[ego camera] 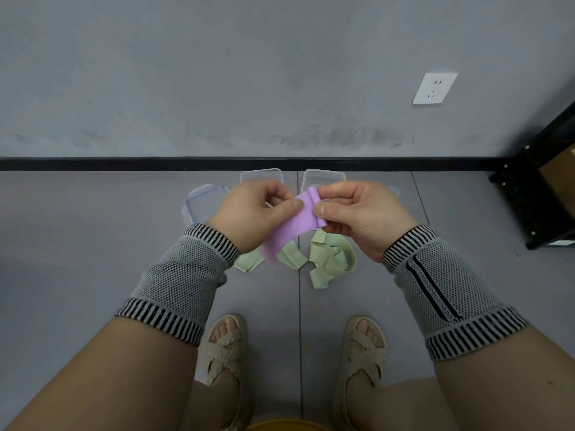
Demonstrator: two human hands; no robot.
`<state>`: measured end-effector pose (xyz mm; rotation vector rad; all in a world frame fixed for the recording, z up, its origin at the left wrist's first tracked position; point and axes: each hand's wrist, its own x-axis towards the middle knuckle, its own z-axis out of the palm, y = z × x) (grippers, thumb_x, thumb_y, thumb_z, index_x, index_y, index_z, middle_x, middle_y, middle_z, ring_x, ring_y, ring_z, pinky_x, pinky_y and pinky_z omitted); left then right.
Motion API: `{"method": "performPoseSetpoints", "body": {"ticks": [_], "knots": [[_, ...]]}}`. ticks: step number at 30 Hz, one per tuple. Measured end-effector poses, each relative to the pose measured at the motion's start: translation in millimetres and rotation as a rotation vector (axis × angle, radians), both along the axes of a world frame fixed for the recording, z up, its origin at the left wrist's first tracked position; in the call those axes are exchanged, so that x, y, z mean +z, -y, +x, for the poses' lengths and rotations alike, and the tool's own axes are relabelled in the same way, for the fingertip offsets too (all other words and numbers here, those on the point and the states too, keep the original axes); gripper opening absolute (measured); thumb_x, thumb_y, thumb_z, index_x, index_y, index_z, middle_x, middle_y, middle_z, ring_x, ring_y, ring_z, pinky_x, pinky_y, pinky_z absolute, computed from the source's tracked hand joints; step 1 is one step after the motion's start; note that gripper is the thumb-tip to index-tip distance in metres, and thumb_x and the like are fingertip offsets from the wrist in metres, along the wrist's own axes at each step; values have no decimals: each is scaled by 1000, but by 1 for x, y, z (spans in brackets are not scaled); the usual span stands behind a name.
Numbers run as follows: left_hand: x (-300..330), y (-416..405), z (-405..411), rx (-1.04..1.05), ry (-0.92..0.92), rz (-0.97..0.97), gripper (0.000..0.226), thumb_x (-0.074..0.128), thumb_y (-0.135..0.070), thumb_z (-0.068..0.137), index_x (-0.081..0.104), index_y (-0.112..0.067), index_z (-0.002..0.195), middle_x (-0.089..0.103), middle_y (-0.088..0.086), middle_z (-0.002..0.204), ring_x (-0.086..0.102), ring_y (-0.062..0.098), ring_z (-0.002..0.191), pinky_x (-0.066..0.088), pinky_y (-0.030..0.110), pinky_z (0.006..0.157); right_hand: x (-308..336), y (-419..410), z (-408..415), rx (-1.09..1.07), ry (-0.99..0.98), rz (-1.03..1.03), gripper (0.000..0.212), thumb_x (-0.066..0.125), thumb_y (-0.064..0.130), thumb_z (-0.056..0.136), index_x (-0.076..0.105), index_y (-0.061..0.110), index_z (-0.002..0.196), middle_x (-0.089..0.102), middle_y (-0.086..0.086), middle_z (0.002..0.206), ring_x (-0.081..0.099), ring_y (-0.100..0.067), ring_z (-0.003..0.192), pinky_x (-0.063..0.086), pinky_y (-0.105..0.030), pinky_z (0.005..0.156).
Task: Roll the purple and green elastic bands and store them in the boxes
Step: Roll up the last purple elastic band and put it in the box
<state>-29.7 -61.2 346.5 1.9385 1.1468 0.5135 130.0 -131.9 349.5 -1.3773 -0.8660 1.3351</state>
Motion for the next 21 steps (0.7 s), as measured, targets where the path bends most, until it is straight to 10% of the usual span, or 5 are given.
{"method": "performPoseSetpoints", "body": {"ticks": [21], "knots": [[9, 6, 3, -53, -6, 123, 32, 51, -22, 94, 49, -26, 62, 48, -9, 59, 44, -2, 52, 33, 11, 50, 3, -3, -1, -24, -23, -61, 19, 68, -6, 77, 57, 9, 75, 59, -2, 57, 51, -11, 49, 43, -17, 46]]}}
